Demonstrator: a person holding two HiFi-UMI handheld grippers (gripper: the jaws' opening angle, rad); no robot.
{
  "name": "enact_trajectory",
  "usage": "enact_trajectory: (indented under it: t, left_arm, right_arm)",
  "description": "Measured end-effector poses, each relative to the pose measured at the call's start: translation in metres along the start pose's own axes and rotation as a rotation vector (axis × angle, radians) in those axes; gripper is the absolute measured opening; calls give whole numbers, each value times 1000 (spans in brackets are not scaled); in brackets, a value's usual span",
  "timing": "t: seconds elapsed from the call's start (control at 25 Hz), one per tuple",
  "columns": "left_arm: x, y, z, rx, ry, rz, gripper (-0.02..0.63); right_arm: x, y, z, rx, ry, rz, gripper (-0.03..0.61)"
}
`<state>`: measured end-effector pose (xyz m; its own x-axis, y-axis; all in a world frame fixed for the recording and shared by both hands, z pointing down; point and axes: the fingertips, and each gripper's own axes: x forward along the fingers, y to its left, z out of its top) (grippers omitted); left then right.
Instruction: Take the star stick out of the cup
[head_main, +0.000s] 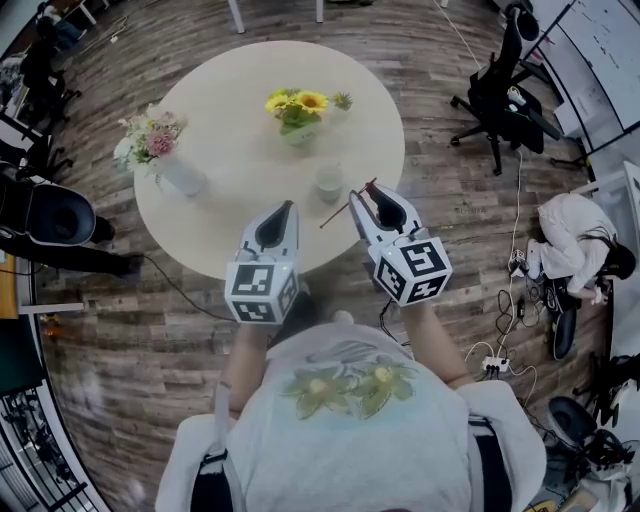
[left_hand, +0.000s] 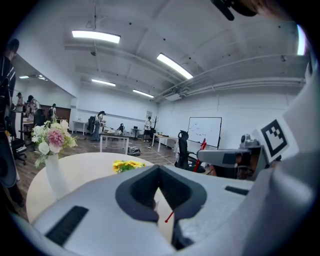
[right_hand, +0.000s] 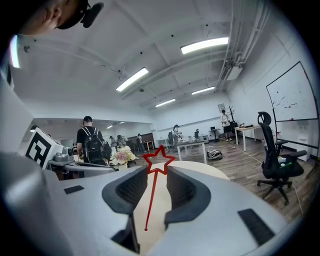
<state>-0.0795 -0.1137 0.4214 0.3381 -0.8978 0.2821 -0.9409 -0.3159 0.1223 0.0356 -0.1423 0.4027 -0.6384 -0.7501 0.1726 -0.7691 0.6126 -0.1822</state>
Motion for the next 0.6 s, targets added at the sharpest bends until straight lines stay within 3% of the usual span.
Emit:
enact_trajectory:
  t: [0.6]
  left_arm:
    - [-14,-11,-7,-3,-3,3,2]
  right_arm:
    - [-13,23,-12,-66,29,27,130]
